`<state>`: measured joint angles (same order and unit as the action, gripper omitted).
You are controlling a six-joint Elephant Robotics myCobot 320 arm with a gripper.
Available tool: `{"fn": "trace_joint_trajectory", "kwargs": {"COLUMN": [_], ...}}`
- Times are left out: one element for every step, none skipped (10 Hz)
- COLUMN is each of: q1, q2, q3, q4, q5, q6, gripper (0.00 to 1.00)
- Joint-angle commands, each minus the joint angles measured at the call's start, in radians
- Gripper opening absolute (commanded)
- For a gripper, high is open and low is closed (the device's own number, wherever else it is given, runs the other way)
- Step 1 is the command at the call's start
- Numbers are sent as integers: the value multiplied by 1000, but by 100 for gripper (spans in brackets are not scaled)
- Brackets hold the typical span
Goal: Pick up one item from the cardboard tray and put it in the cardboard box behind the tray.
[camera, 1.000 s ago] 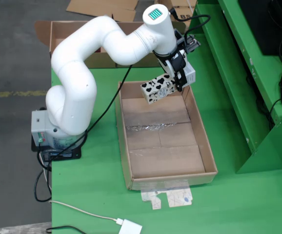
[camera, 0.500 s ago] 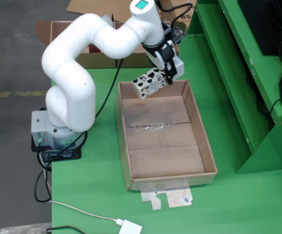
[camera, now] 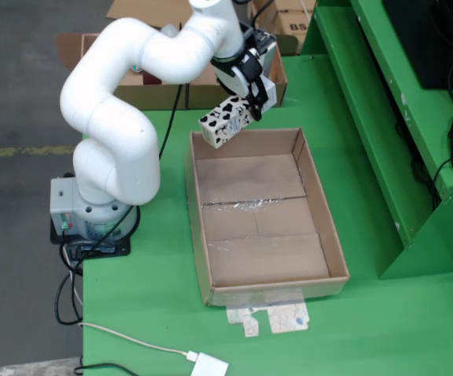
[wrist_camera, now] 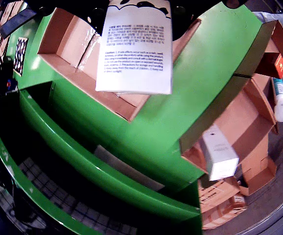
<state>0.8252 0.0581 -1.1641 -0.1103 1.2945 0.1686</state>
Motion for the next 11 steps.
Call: {"fn": "trace_joint_trajectory", "kwargs": {"q1": [154, 181, 181, 223, 258, 293, 320, 320, 351, 374, 397], "q2": [-1, -23, -23, -49, -75, -96, -133, -133, -167, -186, -202], "q3": [61, 81, 81, 116, 149, 171, 202, 202, 240, 261, 267], "q4": [-21, -23, -23, -39, -49, -56, -57, -57, -73, -85, -85], "q5": [-36, -39, -39, -48, -52, -55, -59, -59, -67, -72, -72], "q6": [29, 28, 28, 36, 37, 36, 29, 29, 24, 24, 16], "gripper": [0, 0, 0, 0, 0, 0, 0, 0, 0, 0, 0]}}
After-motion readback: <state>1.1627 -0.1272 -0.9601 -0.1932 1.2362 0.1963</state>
